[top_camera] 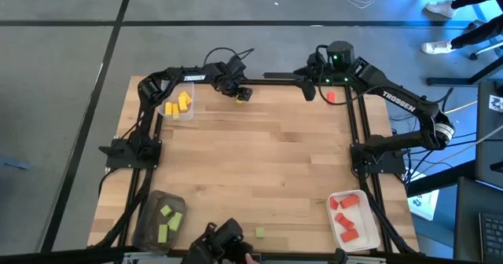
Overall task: Sort & place blocks by color
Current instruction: Put the yellow block into the transparent bin
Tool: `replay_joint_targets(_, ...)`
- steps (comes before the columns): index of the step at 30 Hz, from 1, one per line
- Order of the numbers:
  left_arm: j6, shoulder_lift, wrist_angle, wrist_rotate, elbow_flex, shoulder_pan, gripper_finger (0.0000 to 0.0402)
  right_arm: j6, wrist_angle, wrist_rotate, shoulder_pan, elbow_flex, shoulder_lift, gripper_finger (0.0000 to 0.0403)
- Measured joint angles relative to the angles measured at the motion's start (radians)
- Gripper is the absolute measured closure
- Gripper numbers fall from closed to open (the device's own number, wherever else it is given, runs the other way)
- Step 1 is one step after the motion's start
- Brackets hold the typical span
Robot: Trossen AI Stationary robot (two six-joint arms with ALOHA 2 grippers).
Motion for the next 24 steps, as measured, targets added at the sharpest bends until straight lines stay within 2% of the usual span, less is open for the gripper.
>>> replay_joint_targets(7,0.017,0.001,0.006,0.013,-0.001,0.000,0.0181,-0.002,0.000,0.000,0.000,0.000,0.000,0.0166)
replay_joint_targets(10,-0.029,0.001,-0.013,0.026,0.004,0.005,0.0181,0.000,0.000,0.000,0.000,0.000,0.000,0.0166)
replay_joint_targets(13,-0.058,0.006,-0.082,0.035,0.056,0.009,0.0183,-0.001,0.000,0.000,0.000,0.000,0.000,0.0166)
replay_joint_targets(19,-0.006,0.007,-0.201,-0.103,0.192,-0.005,0.0187,0.000,0.000,0.000,0.000,0.000,0.000,0.0166)
replay_joint_targets(24,-0.010,0.072,-0.349,-0.105,0.294,-0.004,0.0187,0.000,0.000,0.000,0.000,0.000,0.000,0.0166)
